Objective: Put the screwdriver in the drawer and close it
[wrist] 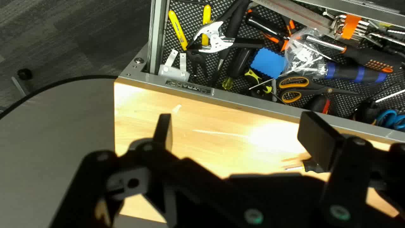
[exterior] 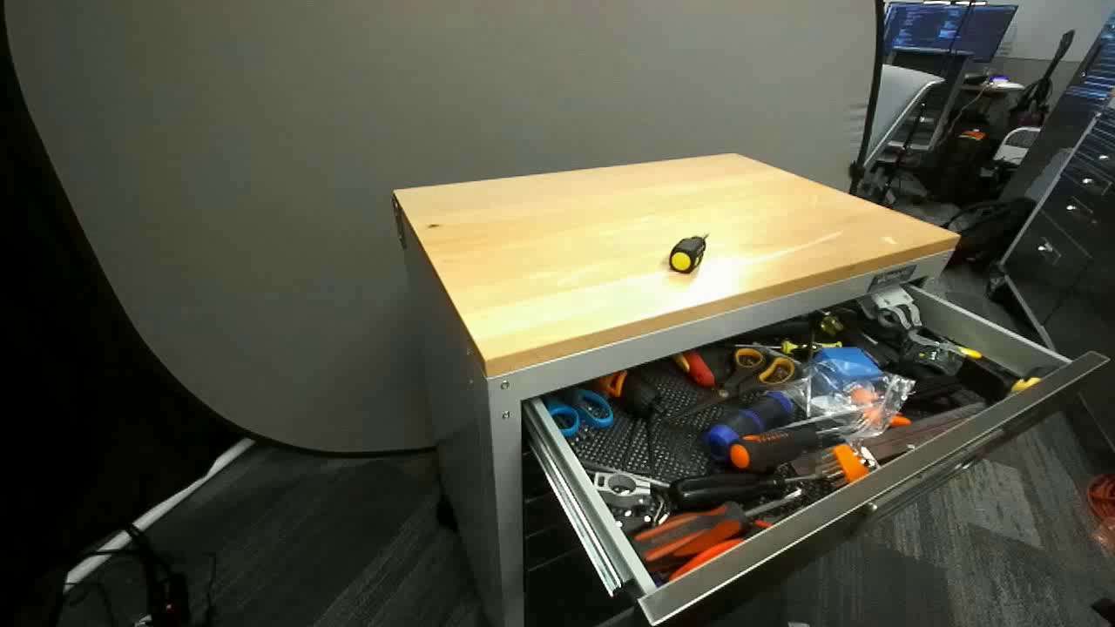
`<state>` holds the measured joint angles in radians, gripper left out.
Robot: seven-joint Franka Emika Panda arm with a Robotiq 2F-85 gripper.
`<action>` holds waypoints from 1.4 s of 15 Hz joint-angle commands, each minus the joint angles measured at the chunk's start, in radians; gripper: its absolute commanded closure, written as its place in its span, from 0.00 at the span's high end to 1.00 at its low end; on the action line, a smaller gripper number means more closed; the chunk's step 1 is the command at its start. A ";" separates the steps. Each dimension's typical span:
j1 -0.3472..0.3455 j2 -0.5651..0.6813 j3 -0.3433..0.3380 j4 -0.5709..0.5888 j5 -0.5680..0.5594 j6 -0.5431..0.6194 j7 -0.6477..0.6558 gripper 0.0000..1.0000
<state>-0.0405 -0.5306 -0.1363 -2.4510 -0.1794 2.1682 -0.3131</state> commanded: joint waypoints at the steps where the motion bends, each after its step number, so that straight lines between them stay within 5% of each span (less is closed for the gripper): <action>1: -0.003 0.000 0.003 0.006 0.002 -0.001 -0.001 1.00; 14: -0.002 -0.005 0.002 0.019 0.002 -0.001 -0.001 1.00; 16: -0.022 0.023 0.083 0.012 -0.018 0.008 0.175 1.00; 20: -0.106 0.052 0.358 -0.023 0.012 0.012 0.489 1.00; 21: -0.078 0.063 0.394 -0.018 0.006 -0.007 0.573 1.00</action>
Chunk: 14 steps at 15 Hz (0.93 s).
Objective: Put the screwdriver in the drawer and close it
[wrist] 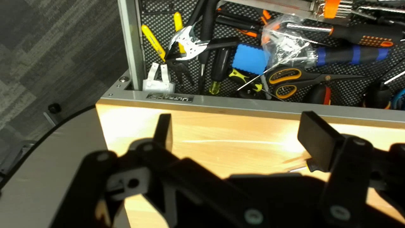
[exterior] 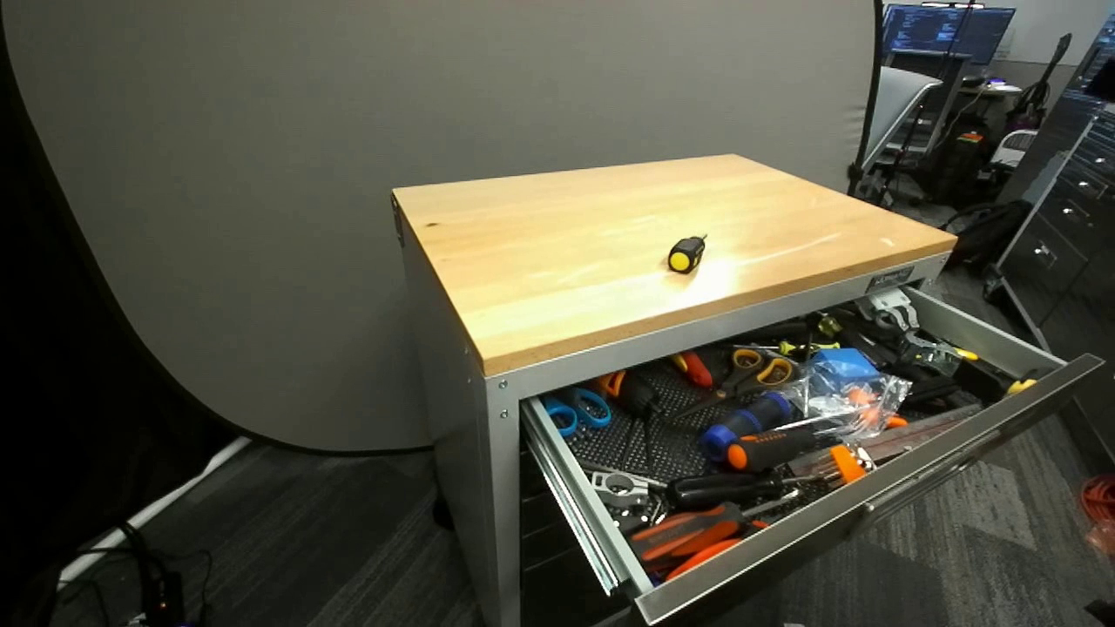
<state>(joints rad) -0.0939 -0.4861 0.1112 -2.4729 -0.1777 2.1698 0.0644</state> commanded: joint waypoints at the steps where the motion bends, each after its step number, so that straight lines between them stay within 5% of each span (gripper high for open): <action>1: -0.018 0.033 0.196 0.011 0.002 -0.013 0.279 1.00; 5: 0.094 0.096 0.231 0.020 0.034 0.079 0.512 1.00; 14: 0.110 0.312 0.253 0.057 0.010 0.454 0.835 1.00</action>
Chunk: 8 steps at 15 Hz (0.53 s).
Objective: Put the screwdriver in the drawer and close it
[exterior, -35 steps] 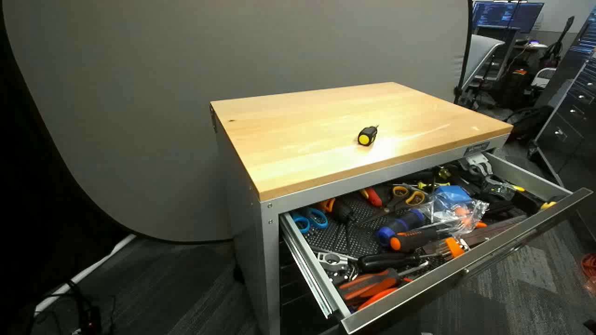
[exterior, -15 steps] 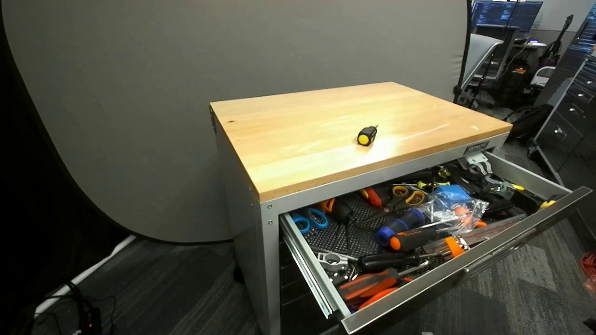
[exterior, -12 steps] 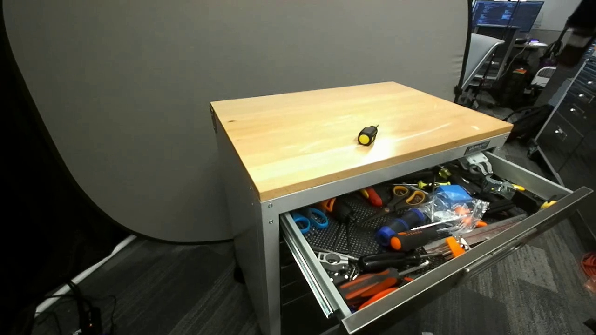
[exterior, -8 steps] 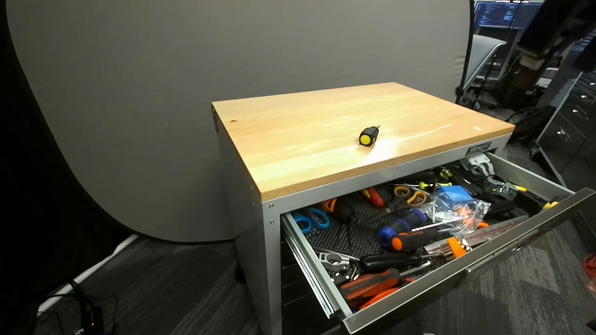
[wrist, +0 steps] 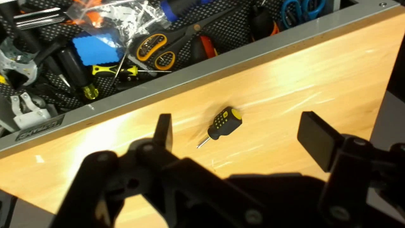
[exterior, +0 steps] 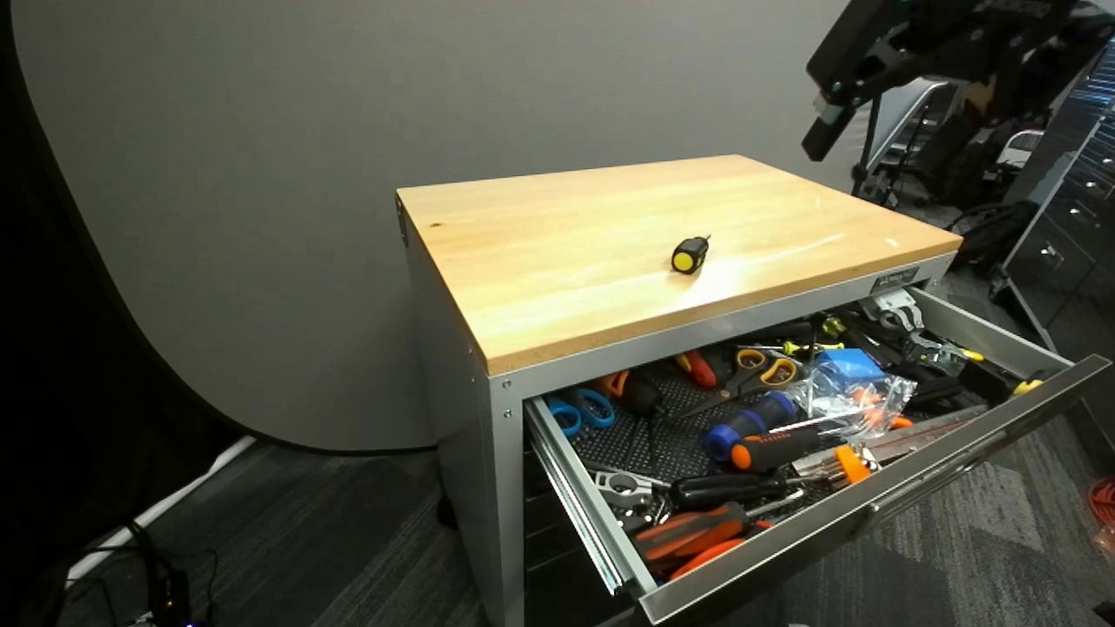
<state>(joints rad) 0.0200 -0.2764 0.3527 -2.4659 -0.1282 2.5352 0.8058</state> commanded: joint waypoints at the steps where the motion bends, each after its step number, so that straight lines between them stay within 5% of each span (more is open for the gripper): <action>1: -0.003 0.136 0.010 0.062 -0.059 0.112 0.123 1.00; 8: -0.009 0.385 -0.009 0.239 -0.216 0.215 0.351 1.00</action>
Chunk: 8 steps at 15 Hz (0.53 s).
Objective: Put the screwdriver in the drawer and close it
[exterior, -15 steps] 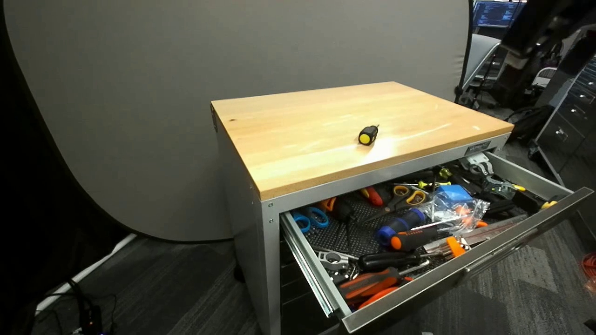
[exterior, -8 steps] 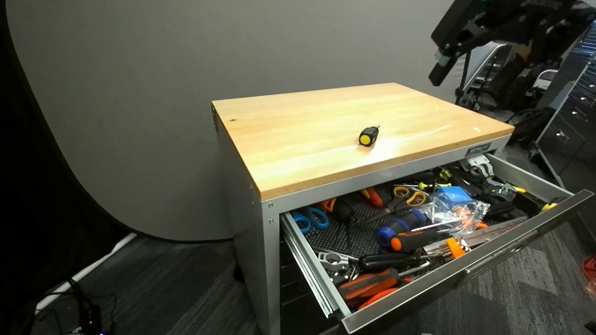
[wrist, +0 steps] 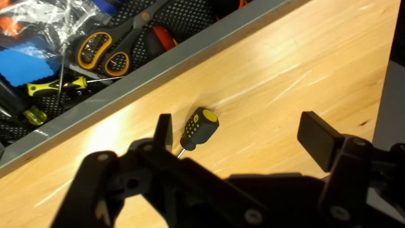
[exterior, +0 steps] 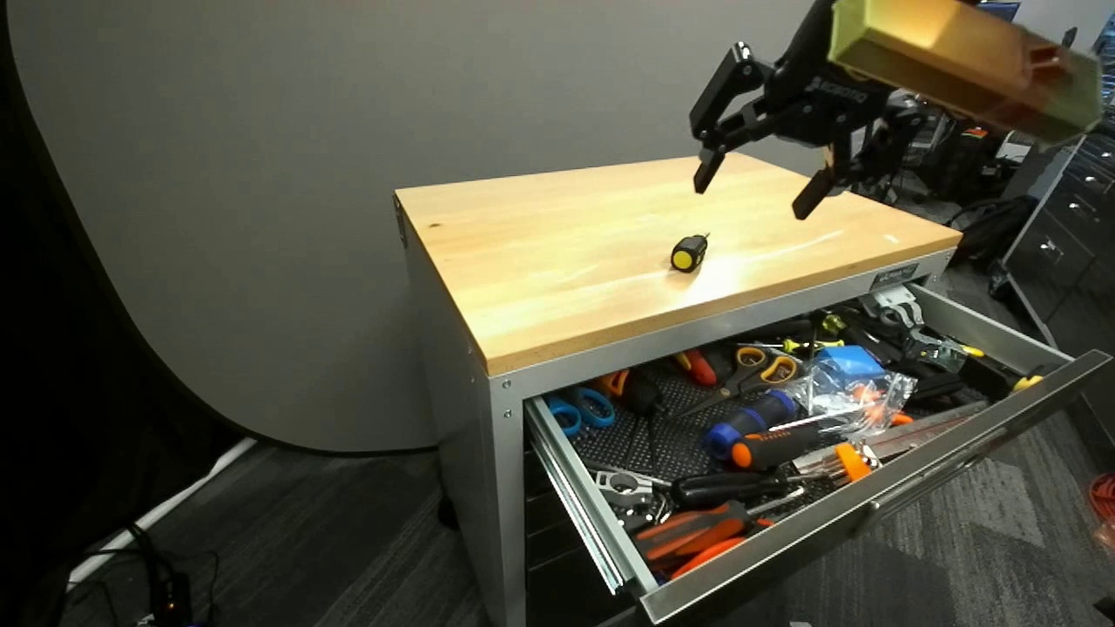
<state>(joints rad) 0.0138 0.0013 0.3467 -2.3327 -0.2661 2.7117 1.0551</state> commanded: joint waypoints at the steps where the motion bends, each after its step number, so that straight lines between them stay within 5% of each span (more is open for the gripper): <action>1: 0.003 0.137 -0.010 0.134 -0.115 0.042 0.139 1.00; 8: 0.053 0.267 -0.121 0.277 -0.448 0.032 0.482 1.00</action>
<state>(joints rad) 0.0304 0.2141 0.2822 -2.1327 -0.5972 2.7411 1.4037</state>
